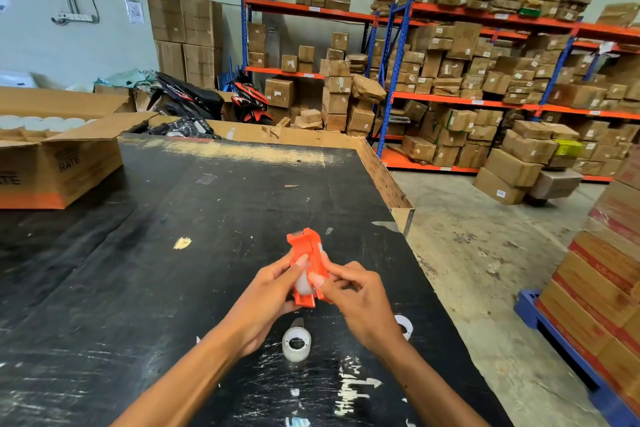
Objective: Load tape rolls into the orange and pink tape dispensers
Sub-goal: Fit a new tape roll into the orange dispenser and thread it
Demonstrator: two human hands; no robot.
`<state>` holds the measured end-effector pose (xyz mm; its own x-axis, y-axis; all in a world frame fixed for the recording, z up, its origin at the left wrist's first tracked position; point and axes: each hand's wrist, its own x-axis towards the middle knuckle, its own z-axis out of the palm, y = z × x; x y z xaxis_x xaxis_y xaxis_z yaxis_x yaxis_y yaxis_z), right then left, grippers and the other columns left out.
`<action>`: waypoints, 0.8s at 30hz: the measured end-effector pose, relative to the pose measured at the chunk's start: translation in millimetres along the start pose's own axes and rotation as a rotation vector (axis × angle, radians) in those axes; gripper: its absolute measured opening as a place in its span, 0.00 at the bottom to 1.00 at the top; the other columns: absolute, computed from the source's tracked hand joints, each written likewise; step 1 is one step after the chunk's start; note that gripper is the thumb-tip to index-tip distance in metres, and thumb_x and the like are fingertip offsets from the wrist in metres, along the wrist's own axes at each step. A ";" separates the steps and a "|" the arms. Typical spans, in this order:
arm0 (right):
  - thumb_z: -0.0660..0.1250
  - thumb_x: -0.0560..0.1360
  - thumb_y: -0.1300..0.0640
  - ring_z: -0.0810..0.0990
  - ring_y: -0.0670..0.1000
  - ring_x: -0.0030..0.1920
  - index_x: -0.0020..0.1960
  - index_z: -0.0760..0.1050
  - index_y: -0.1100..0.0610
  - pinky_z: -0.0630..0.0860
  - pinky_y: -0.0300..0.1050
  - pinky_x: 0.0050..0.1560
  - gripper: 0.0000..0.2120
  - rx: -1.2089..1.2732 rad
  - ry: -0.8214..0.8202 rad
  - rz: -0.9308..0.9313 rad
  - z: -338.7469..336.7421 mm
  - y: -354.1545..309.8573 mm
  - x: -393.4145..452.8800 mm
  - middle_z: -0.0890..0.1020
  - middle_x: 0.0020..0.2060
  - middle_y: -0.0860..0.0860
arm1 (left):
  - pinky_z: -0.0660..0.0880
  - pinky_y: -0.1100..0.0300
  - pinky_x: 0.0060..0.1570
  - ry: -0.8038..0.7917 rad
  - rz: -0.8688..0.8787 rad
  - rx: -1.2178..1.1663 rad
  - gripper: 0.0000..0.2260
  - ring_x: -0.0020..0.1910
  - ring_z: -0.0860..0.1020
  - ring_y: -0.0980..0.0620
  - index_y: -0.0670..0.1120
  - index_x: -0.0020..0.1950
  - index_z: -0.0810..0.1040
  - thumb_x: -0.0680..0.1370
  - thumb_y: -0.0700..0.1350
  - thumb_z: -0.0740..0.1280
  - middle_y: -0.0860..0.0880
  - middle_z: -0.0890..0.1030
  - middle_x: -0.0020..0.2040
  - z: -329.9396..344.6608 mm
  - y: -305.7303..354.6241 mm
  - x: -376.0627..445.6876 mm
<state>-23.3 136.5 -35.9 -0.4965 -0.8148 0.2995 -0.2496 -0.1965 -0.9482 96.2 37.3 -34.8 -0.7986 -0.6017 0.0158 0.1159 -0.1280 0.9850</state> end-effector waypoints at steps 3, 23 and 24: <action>0.73 0.71 0.61 0.74 0.47 0.39 0.46 0.81 0.43 0.76 0.40 0.45 0.13 -0.041 0.055 -0.039 6.2 -1.3 -0.9 0.72 0.40 0.56 | 0.76 0.52 0.60 -0.003 0.003 -0.042 0.14 0.59 0.82 0.50 0.55 0.65 0.77 0.82 0.49 0.57 0.49 0.85 0.59 5.8 0.6 0.3; 0.68 0.75 0.60 0.85 0.45 0.46 0.61 0.79 0.57 0.82 0.41 0.45 0.15 0.050 0.006 0.039 -10.0 -26.4 10.5 0.87 0.42 0.45 | 0.82 0.60 0.40 0.151 0.108 -0.006 0.15 0.51 0.84 0.44 0.48 0.63 0.80 0.77 0.48 0.67 0.43 0.86 0.53 3.7 17.5 0.8; 0.68 0.76 0.59 0.85 0.44 0.48 0.62 0.78 0.57 0.82 0.38 0.46 0.15 0.049 -0.008 0.034 -9.2 -26.4 9.8 0.87 0.43 0.43 | 0.83 0.59 0.41 0.153 0.115 0.003 0.14 0.52 0.84 0.44 0.49 0.62 0.81 0.77 0.47 0.67 0.44 0.87 0.52 3.0 18.5 0.9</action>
<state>-29.2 138.7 -7.0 -0.4974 -0.8257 0.2661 -0.1918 -0.1945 -0.9620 95.8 36.7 -16.1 -0.6810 -0.7252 0.1022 0.1995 -0.0494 0.9787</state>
